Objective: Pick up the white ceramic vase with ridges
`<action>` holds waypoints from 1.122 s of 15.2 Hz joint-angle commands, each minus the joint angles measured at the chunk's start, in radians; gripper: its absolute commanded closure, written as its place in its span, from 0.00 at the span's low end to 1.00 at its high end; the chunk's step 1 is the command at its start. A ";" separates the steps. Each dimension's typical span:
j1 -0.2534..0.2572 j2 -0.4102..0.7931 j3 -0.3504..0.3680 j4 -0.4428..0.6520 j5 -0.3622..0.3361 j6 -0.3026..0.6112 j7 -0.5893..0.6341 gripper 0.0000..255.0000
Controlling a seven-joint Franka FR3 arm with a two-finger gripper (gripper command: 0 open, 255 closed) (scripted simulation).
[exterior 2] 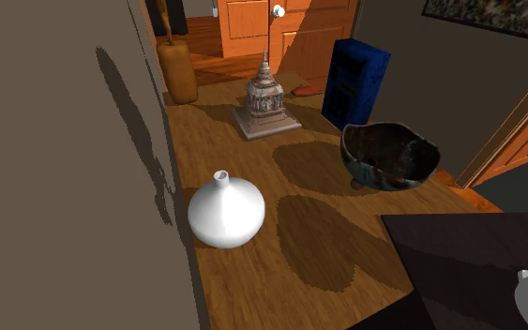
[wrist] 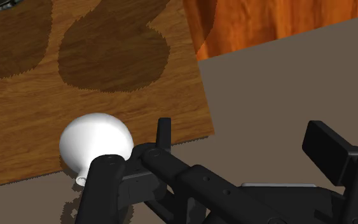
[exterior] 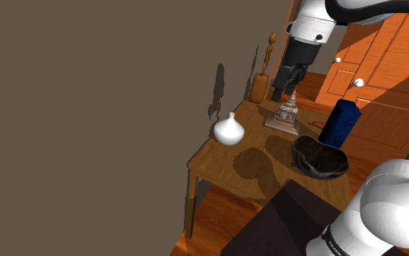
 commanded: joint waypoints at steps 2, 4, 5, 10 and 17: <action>-0.003 0.030 -0.011 0.003 -0.006 0.024 -0.012 0.00; -0.008 0.093 -0.032 0.012 -0.015 0.071 -0.035 0.00; -0.010 0.126 -0.043 0.019 -0.019 0.094 -0.047 0.00; -0.019 0.298 -0.094 0.072 -0.030 0.198 -0.105 0.00; -0.030 0.558 -0.155 0.200 -0.013 0.306 -0.192 0.00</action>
